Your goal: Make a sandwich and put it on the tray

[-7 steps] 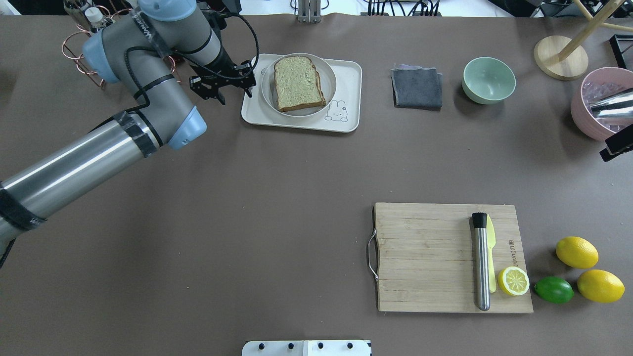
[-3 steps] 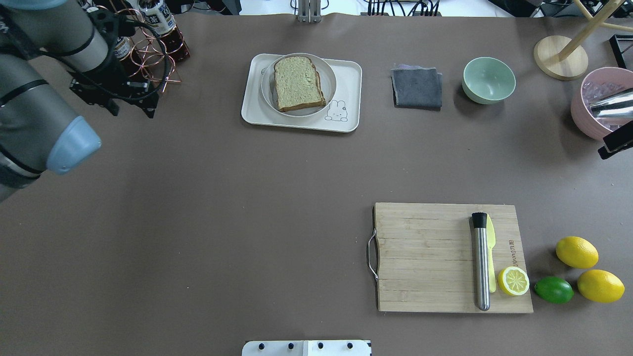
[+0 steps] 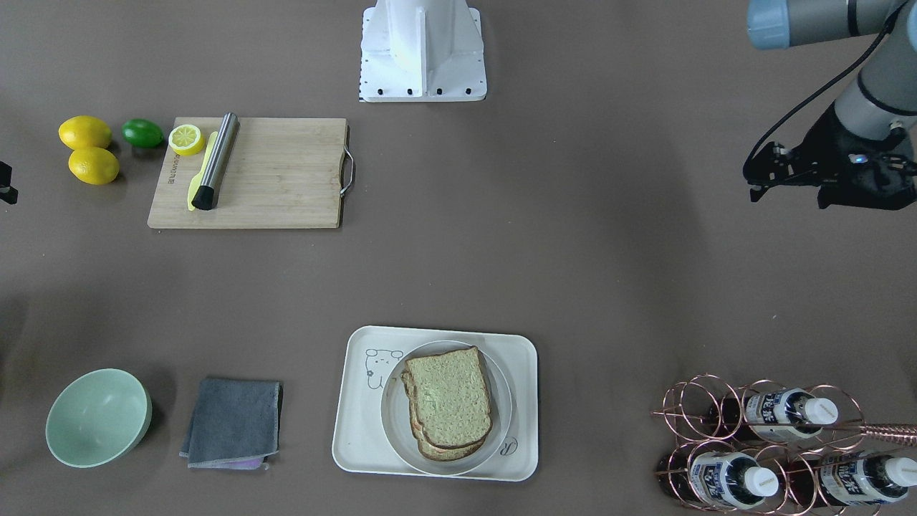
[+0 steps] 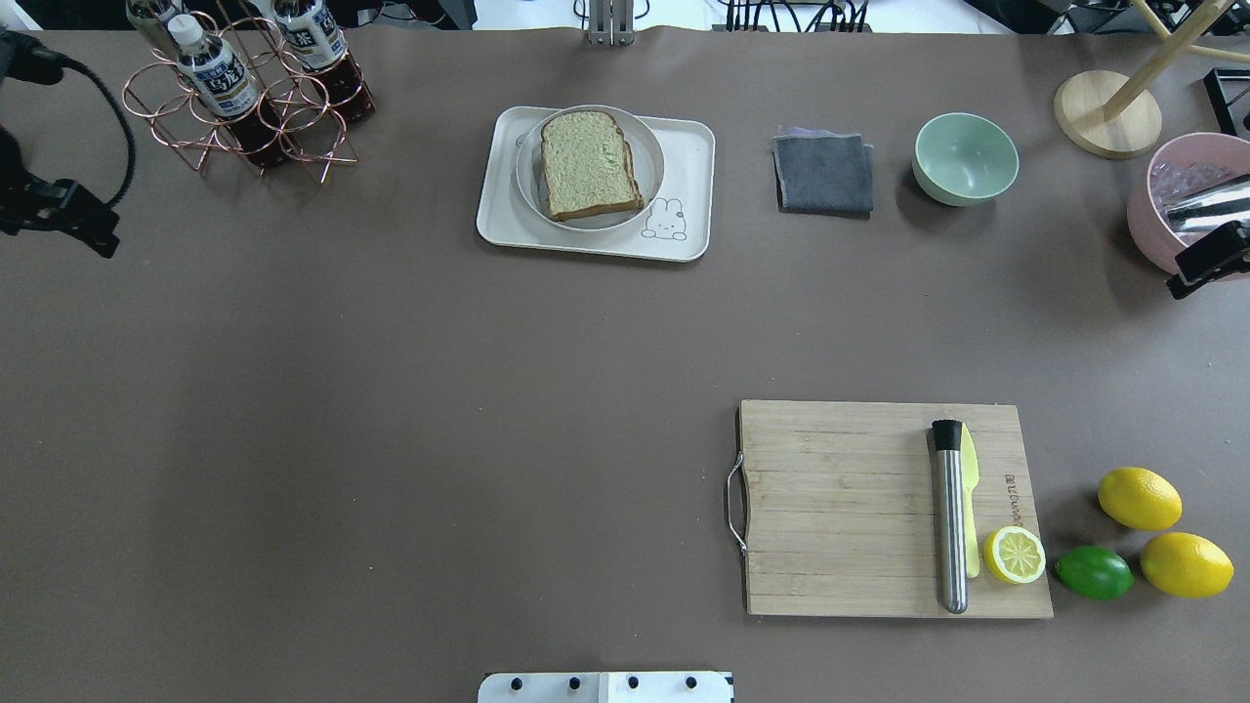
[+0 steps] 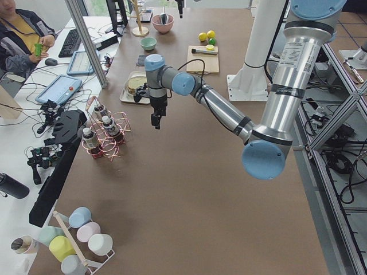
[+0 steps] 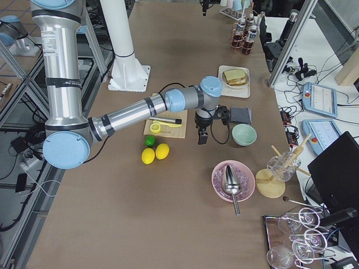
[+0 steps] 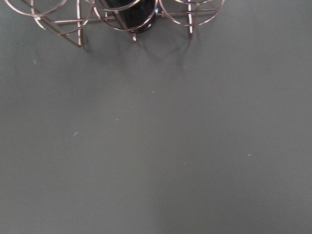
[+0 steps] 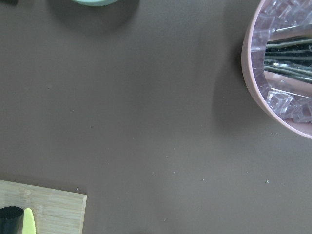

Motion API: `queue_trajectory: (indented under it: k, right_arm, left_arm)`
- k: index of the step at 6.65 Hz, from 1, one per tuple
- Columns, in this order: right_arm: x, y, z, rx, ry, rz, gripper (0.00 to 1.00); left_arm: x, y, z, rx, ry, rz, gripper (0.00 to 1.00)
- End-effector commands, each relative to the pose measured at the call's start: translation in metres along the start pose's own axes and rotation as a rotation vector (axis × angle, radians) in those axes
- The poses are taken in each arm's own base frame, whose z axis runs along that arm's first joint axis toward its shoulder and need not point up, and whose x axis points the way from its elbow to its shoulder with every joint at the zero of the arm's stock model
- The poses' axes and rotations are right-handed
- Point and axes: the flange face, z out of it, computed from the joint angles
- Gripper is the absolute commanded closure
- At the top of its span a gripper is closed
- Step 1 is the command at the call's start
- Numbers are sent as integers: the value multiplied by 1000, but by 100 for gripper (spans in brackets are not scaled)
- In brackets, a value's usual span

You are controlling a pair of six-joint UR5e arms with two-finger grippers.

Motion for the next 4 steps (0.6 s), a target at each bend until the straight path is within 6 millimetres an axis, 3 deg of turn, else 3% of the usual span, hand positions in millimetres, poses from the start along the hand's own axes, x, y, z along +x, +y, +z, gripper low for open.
queue_trajectory:
  k: [1, 2, 3, 4]
  right_arm:
    - [21, 9, -2, -3, -19, 1, 0]
    - [42, 21, -1, -9, -18, -27, 0]
    - [66, 27, -5, -2, -14, -33, 0]
    - [84, 36, -5, -2, -9, -59, 0]
  left_arm:
    - [-113, 59, -6, -25, -45, 69, 3]
    - [-159, 94, -9, -33, -8, 74, 3]
    - [-183, 119, -8, -43, 23, 50, 3]
    - [-197, 126, -7, -50, 24, 65, 3]
